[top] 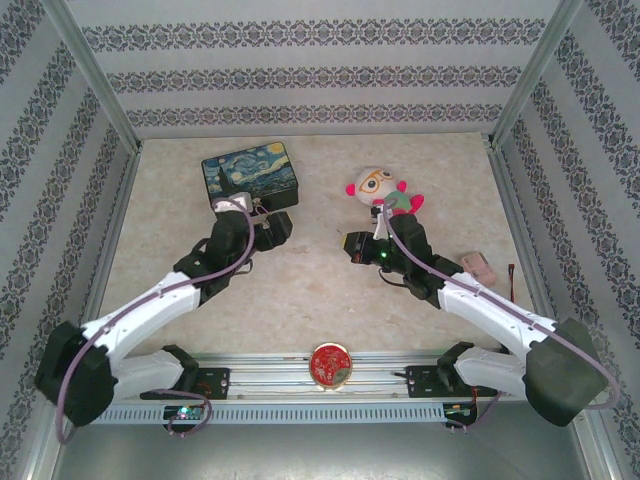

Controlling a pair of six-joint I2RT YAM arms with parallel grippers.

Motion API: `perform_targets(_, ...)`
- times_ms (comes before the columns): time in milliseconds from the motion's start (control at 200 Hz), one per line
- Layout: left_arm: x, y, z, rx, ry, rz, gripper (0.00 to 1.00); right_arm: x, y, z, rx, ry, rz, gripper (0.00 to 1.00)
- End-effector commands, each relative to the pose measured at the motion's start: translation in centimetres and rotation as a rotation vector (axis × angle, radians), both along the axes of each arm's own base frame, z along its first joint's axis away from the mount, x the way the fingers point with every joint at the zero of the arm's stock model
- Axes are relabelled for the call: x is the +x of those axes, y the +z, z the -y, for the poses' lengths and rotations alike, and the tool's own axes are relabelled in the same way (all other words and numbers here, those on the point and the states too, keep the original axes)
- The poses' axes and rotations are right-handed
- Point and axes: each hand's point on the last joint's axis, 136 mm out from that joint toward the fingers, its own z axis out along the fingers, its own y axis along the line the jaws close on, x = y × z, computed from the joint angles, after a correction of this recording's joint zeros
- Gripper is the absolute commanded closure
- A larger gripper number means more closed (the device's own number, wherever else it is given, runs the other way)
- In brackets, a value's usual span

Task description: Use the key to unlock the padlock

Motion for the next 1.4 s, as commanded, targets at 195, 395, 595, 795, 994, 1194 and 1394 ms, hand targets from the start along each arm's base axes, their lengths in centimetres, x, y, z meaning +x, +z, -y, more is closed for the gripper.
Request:
perform_targets(195,4.4,-5.3,-2.5,0.35,0.164,-0.171,0.01,0.7,-1.1,0.9,-0.07,-0.041,-0.02,1.0)
perform_targets(395,7.4,-8.4,-2.4,0.477,0.215,-0.29,0.01,1.0,-1.5,1.6,-0.09,-0.07,-0.031,1.0)
perform_targets(595,9.1,-11.2,-3.2,0.535,0.282,-0.391,0.03,1.1,-1.4,2.6,-0.097,-0.101,-0.019,1.0)
perform_targets(795,10.4,-13.9,-4.0,0.386,0.311,-0.424,0.07,1.2,-1.7,3.1,-0.101,-0.112,-0.021,1.0)
perform_targets(994,12.3,-14.6,-4.4,0.258,0.308,-0.395,0.11,1.2,-1.7,3.0,-0.095,-0.101,-0.02,1.0)
perform_targets(1194,13.0,-15.4,-4.9,0.269,0.328,-0.419,0.22,1.2,-2.0,2.8,-0.09,-0.095,-0.028,1.0)
perform_targets(1394,12.1,-15.6,-5.2,0.273,0.328,-0.429,0.36,1.1,-2.1,2.8,-0.086,-0.092,-0.033,1.0)
